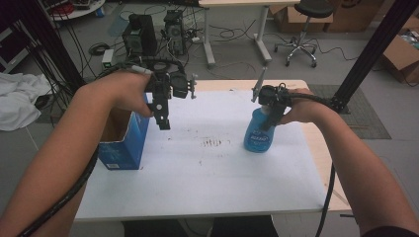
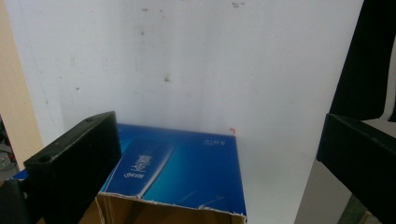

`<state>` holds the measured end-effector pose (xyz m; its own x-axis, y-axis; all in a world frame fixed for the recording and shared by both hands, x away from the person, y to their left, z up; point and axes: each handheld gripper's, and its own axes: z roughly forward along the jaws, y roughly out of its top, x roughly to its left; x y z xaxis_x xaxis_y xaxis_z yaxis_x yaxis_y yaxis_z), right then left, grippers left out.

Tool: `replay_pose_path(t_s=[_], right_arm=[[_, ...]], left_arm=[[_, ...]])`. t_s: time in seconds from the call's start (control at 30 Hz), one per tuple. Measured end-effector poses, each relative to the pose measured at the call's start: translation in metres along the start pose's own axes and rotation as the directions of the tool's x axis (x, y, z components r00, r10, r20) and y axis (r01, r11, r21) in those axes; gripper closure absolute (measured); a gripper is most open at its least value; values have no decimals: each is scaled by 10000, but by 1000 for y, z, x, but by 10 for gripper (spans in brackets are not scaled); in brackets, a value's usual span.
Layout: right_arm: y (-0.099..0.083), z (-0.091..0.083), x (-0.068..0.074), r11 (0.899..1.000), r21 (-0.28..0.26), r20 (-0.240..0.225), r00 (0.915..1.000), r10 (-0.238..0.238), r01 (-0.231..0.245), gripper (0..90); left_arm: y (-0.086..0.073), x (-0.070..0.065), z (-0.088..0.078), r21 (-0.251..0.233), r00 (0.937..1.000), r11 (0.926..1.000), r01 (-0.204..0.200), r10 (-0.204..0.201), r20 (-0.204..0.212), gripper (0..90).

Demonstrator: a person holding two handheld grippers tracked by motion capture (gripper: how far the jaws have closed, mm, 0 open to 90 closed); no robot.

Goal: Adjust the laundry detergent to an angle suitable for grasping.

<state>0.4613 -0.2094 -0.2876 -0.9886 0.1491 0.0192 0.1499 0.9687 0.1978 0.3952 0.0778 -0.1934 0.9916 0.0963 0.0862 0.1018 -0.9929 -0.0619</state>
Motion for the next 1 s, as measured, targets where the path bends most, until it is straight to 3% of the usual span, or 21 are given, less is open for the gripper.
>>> replay_pose_path(t_s=[0.3,0.37,0.67,0.83,1.0], right_arm=[[3,-8,3,9985,281,109,9989,456,-459,382],[5,-10,5,9959,584,231,9975,675,-688,382],[14,-19,12,9876,955,386,9918,1216,-1248,382],[23,-23,18,9776,1114,476,9835,1743,-1787,382],[32,-23,21,9620,1068,674,9671,2452,-2514,382]], left_arm=[[5,-4,-4,-28,9999,9999,-132,132,-79,3],[5,-5,-5,-17,9999,9999,-136,136,-94,3],[4,-9,-5,-93,9999,9999,-120,119,-125,3],[6,-12,-7,-88,9997,9998,-177,175,-174,3],[6,-15,-9,-181,9995,9996,-209,205,-235,3]])
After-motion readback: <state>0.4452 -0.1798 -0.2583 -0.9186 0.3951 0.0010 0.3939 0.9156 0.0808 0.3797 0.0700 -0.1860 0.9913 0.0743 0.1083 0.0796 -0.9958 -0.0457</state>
